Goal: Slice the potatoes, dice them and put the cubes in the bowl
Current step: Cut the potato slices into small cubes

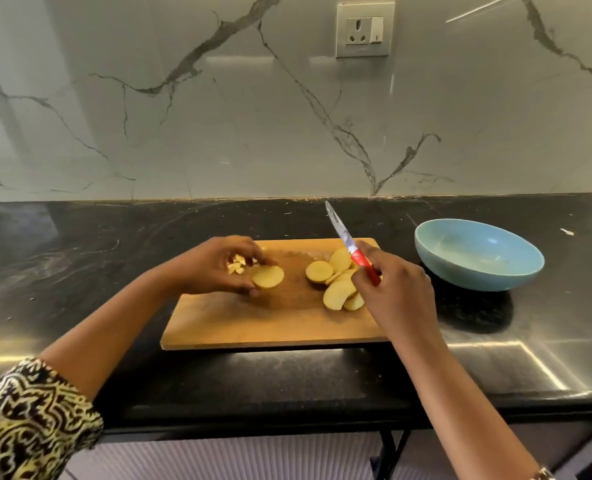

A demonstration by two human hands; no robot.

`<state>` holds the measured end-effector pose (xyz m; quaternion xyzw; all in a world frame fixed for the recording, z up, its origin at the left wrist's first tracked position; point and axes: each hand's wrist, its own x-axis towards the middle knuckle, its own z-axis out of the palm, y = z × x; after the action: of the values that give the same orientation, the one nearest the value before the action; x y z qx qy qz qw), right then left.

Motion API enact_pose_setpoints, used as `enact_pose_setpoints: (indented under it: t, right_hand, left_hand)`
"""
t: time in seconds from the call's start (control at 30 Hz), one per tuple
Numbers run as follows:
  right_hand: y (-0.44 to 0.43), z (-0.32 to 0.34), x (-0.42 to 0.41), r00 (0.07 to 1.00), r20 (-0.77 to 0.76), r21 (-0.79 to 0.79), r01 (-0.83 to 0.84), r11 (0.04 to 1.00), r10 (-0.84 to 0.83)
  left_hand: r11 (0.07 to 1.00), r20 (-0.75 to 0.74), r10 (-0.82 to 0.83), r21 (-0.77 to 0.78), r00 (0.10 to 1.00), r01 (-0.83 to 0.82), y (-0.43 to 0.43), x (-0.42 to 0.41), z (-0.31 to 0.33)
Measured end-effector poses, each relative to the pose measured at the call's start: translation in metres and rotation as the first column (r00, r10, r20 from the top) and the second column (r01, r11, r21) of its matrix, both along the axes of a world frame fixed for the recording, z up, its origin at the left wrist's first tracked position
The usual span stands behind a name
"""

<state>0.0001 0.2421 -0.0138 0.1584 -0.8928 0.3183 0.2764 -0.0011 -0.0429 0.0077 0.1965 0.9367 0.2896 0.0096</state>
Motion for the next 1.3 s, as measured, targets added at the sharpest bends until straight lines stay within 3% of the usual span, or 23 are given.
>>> enact_pose_setpoints:
  t: [0.13, 0.23, 0.3, 0.37, 0.5, 0.87, 1.3]
  right_hand:
    - [-0.029, -0.002, 0.027, 0.991, -0.039, 0.098, -0.121, 0.988, 0.126]
    - [-0.046, -0.008, 0.049, 0.97, 0.068, 0.181, -0.242, 0.953, 0.234]
    - [-0.052, -0.009, 0.056, 0.962, 0.108, 0.212, -0.27, 0.939, 0.252]
    - [-0.053, -0.007, 0.053, 0.964, 0.125, 0.229, -0.26, 0.938, 0.236]
    - [-0.046, -0.002, 0.041, 0.964, 0.17, 0.261, -0.244, 0.934, 0.204]
    - [-0.044, 0.012, 0.035, 0.916, 0.297, 0.275, -0.351, 0.895, 0.269]
    - [-0.057, 0.049, 0.016, 0.857, 0.424, 0.374, -0.46, 0.805, 0.293]
  left_hand:
    - [0.999, 0.01, 0.022, -0.033, 1.0, -0.022, -0.019, 0.015, -0.014]
    - [0.998, -0.157, 0.068, 0.025, 0.985, -0.065, -0.024, 0.023, -0.011]
    - [0.999, -0.303, 0.037, -0.016, 0.952, -0.044, -0.022, 0.028, -0.013]
    - [0.997, -0.35, 0.003, -0.074, 0.937, -0.03, -0.014, 0.031, -0.017]
    - [0.979, -0.357, 0.013, -0.184, 0.934, -0.084, -0.001, 0.024, -0.028]
    - [0.976, -0.502, -0.033, -0.202, 0.864, -0.08, 0.009, 0.027, -0.034]
    - [0.977, -0.507, -0.027, -0.197, 0.862, -0.085, 0.013, 0.026, -0.032]
